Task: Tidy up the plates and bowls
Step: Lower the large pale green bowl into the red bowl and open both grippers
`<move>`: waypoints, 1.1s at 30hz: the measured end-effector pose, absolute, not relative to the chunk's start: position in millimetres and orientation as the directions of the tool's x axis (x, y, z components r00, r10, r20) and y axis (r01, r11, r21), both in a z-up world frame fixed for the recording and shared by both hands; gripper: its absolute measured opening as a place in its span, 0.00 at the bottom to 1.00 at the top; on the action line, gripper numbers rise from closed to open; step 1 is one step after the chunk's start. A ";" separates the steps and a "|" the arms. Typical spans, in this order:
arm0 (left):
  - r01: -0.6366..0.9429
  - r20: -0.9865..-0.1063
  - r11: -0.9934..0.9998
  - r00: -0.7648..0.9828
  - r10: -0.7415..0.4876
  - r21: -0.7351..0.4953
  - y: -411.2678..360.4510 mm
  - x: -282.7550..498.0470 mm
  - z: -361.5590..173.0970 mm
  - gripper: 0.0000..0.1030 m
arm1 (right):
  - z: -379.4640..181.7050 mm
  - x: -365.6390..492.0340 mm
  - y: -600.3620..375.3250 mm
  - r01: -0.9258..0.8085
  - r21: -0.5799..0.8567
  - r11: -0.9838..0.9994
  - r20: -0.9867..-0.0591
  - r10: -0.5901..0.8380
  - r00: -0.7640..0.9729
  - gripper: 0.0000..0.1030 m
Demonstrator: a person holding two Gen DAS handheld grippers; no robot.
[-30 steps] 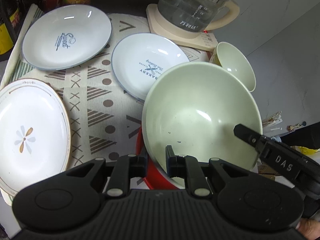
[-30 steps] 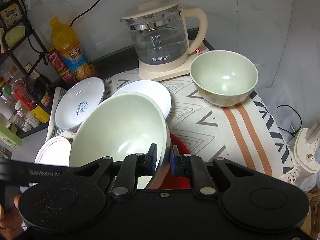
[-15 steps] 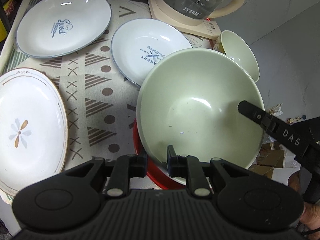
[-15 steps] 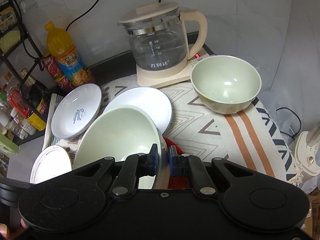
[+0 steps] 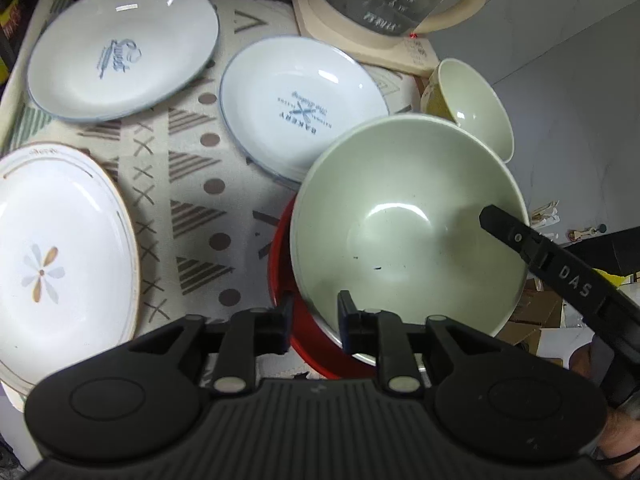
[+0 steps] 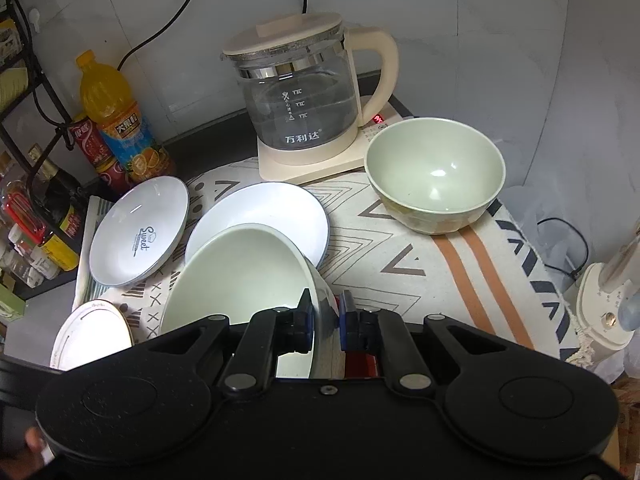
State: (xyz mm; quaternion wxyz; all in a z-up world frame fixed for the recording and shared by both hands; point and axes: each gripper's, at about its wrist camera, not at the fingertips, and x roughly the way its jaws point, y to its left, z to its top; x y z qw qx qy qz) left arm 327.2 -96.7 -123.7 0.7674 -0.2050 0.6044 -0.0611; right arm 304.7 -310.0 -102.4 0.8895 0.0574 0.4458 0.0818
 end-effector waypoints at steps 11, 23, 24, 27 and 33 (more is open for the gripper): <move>-0.150 -0.902 0.923 0.315 -0.295 -0.354 -87.5 326.7 -113.3 0.42 | -102.4 295.0 -306.1 -0.091 0.111 0.990 -0.784 0.143 0.604 0.11; -0.175 -0.909 0.912 0.273 -0.316 -0.370 -86.8 336.8 -145.8 0.45 | -111.4 292.9 -292.1 -0.130 0.000 0.991 -0.801 0.078 0.593 0.12; -0.177 -0.913 0.916 0.268 -0.307 -0.360 -85.8 337.1 -148.0 0.45 | -112.6 293.6 -291.3 -0.127 -0.005 0.992 -0.805 0.071 0.588 0.12; -0.184 -0.925 0.927 0.261 -0.275 -0.327 -81.3 337.6 -151.9 0.45 | -115.4 294.0 -293.6 -0.113 -0.003 0.994 -0.808 0.064 0.586 0.12; -0.194 -0.923 0.921 0.260 -0.284 -0.338 -74.2 339.7 -155.0 0.45 | -120.5 296.3 -299.9 -0.093 0.003 0.996 -0.812 0.057 0.581 0.09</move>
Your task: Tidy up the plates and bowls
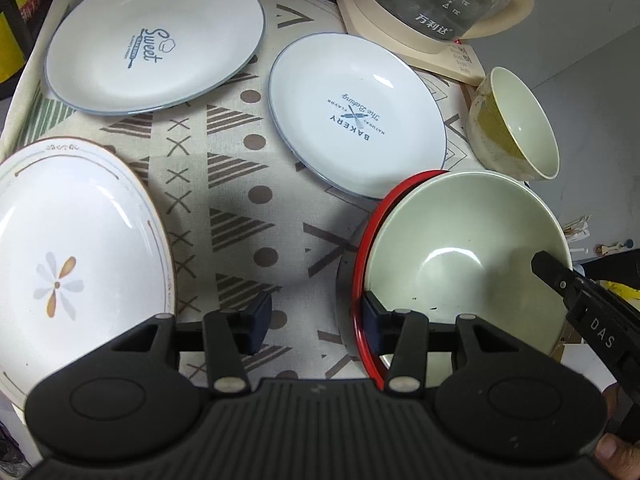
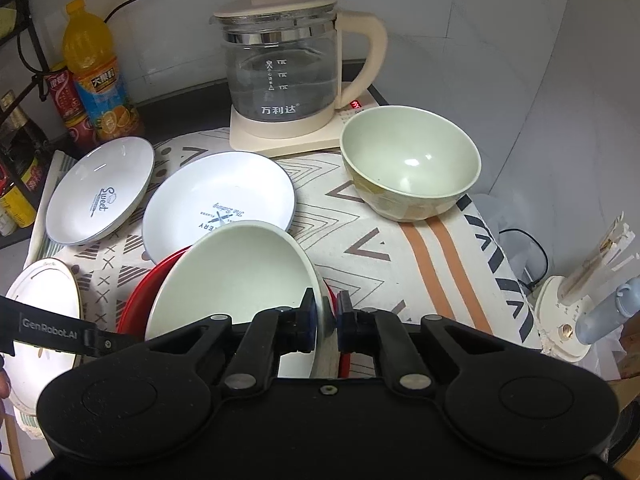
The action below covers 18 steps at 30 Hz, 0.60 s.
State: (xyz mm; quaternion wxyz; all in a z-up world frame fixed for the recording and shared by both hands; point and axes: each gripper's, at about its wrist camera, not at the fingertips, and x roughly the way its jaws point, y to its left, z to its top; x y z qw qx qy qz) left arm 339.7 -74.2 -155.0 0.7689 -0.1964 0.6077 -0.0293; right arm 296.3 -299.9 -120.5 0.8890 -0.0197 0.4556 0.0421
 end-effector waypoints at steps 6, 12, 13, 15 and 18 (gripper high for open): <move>-0.190 -0.922 0.923 0.265 -0.281 -0.335 -75.5 341.3 -153.1 0.45 | -122.3 298.2 -301.3 -0.081 -0.002 0.997 -0.812 0.046 0.581 0.11; -0.189 -0.921 0.925 0.277 -0.273 -0.331 -73.9 341.7 -148.1 0.45 | -126.1 302.8 -312.9 -0.047 0.036 0.998 -0.829 0.056 0.556 0.21; -0.188 -0.921 0.924 0.277 -0.275 -0.333 -73.2 341.9 -147.7 0.45 | -127.4 302.6 -314.1 -0.045 0.042 0.998 -0.831 0.060 0.553 0.21; -0.191 -0.920 0.923 0.277 -0.277 -0.336 -72.4 342.1 -147.2 0.45 | -129.4 303.4 -317.9 -0.037 0.066 0.997 -0.833 0.076 0.547 0.21; -0.187 -0.922 0.927 0.280 -0.267 -0.325 -73.7 342.2 -144.5 0.46 | -132.6 305.6 -323.3 -0.025 0.104 0.994 -0.836 0.101 0.540 0.21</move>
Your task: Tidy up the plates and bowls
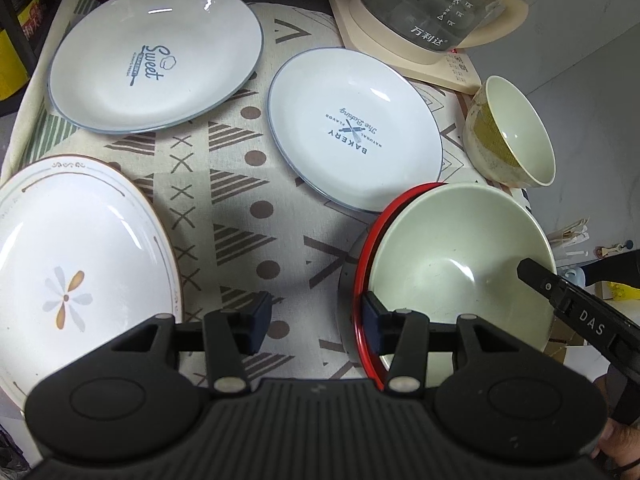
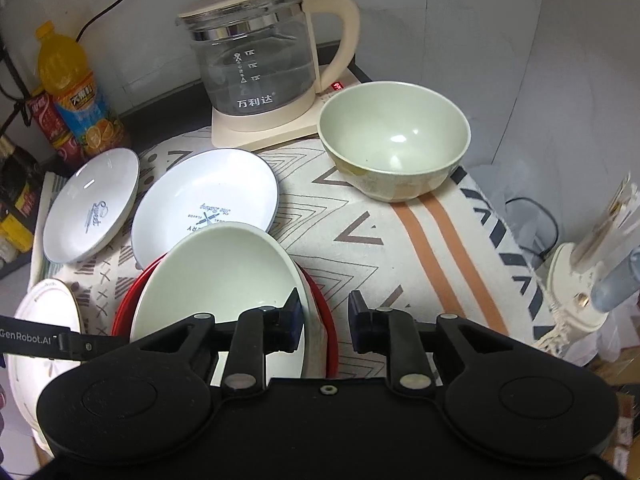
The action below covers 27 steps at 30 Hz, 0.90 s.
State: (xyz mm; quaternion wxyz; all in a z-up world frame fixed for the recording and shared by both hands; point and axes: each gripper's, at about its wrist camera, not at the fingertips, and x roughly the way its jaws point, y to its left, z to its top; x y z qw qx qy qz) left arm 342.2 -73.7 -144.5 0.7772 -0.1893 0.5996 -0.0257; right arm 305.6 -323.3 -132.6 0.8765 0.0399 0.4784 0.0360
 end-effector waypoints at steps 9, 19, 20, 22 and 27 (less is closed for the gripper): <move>-0.183 -0.929 0.938 0.287 -0.235 -0.294 -75.9 339.8 -136.1 0.46 | -154.3 306.0 -339.9 0.025 0.214 0.977 -0.860 0.176 0.479 0.21; -0.176 -0.921 0.932 0.289 -0.260 -0.318 -77.8 342.4 -123.0 0.46 | -135.7 306.1 -340.7 -0.019 0.285 0.958 -0.829 0.257 0.497 0.24; -0.173 -0.919 0.930 0.290 -0.266 -0.324 -79.4 343.4 -120.4 0.46 | -132.8 306.3 -340.7 -0.023 0.295 0.955 -0.823 0.266 0.501 0.25; -0.154 -0.915 0.934 0.301 -0.267 -0.323 -84.5 346.6 -114.7 0.51 | -127.5 307.4 -342.7 -0.023 0.328 0.945 -0.808 0.293 0.511 0.27; -0.119 -0.916 0.943 0.303 -0.263 -0.310 -98.1 359.1 -110.8 0.56 | -120.8 312.7 -351.9 -0.002 0.373 0.928 -0.775 0.313 0.549 0.39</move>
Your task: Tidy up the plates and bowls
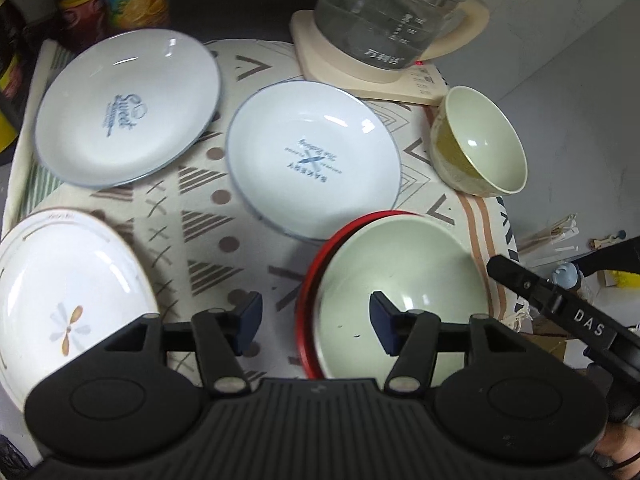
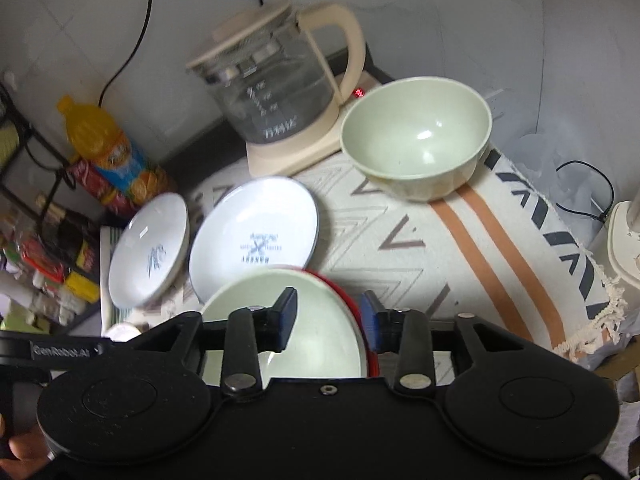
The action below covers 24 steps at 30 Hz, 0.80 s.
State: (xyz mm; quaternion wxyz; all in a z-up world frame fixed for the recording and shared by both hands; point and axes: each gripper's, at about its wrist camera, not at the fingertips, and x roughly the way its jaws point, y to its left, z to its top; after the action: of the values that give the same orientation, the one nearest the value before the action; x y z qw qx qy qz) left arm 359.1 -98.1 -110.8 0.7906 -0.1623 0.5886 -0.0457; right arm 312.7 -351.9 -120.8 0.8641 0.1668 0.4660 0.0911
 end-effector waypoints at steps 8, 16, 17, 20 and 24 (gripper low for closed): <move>-0.079 -0.906 0.945 0.319 -0.278 -0.317 -118.3 377.6 -103.1 0.56 | -117.7 319.2 -376.7 0.060 0.395 0.917 -0.751 0.285 0.596 0.55; -0.037 -0.904 0.952 0.327 -0.277 -0.305 -140.7 405.1 -100.8 0.57 | -122.0 330.4 -399.7 0.113 0.402 0.909 -0.741 0.251 0.623 0.60; -0.034 -0.904 0.954 0.330 -0.272 -0.299 -143.0 408.8 -100.5 0.57 | -122.2 332.5 -403.0 0.122 0.407 0.905 -0.739 0.248 0.626 0.60; -0.039 -0.899 0.952 0.344 -0.271 -0.302 -148.9 421.0 -100.2 0.57 | -121.9 337.8 -414.3 0.144 0.424 0.894 -0.730 0.243 0.638 0.60; -0.025 -0.888 0.951 0.366 -0.278 -0.308 -161.6 434.4 -100.0 0.57 | -123.7 347.0 -429.5 0.168 0.426 0.889 -0.727 0.225 0.648 0.60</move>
State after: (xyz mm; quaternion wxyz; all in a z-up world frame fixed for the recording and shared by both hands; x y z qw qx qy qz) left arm 434.4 -161.6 -100.0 0.8152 -0.1360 0.5576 -0.0777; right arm 347.0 -429.5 -123.7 0.8768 0.2349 0.4191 0.0162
